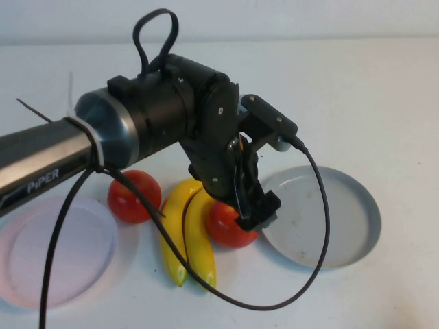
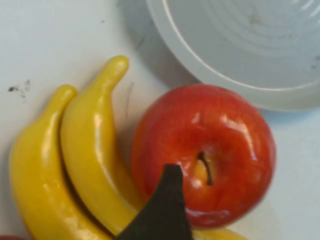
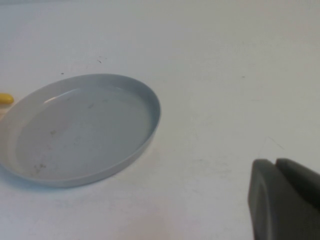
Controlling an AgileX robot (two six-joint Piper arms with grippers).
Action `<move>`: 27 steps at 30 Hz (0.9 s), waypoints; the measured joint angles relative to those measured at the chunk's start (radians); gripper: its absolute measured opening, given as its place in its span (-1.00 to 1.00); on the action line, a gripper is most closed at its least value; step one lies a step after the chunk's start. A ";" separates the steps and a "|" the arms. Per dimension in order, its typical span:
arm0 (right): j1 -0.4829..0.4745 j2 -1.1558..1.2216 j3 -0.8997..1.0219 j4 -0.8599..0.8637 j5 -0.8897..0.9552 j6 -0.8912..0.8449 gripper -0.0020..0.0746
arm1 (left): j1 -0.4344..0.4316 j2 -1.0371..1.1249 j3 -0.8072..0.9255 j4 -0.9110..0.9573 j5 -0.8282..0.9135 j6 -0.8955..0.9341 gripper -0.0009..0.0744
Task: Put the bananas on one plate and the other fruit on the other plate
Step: Put one type of fruit in the left plate
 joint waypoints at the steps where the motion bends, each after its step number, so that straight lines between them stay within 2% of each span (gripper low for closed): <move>1: 0.000 0.000 0.000 0.000 0.000 0.000 -0.99 | -0.004 0.005 0.000 0.015 -0.010 -0.019 0.78; 8: 0.000 0.000 0.000 0.000 0.000 0.000 -0.99 | -0.006 0.031 0.000 0.079 -0.020 -0.107 0.78; 21: 0.000 0.000 0.000 0.000 0.000 0.000 -0.99 | -0.006 0.090 0.000 0.074 -0.024 -0.116 0.78; 23: 0.000 0.000 0.000 0.000 0.000 0.000 -0.99 | -0.006 0.093 0.000 0.074 -0.026 -0.116 0.75; 27: 0.000 0.000 0.000 0.000 0.000 0.000 -0.99 | -0.006 0.093 0.000 0.074 -0.028 -0.116 0.54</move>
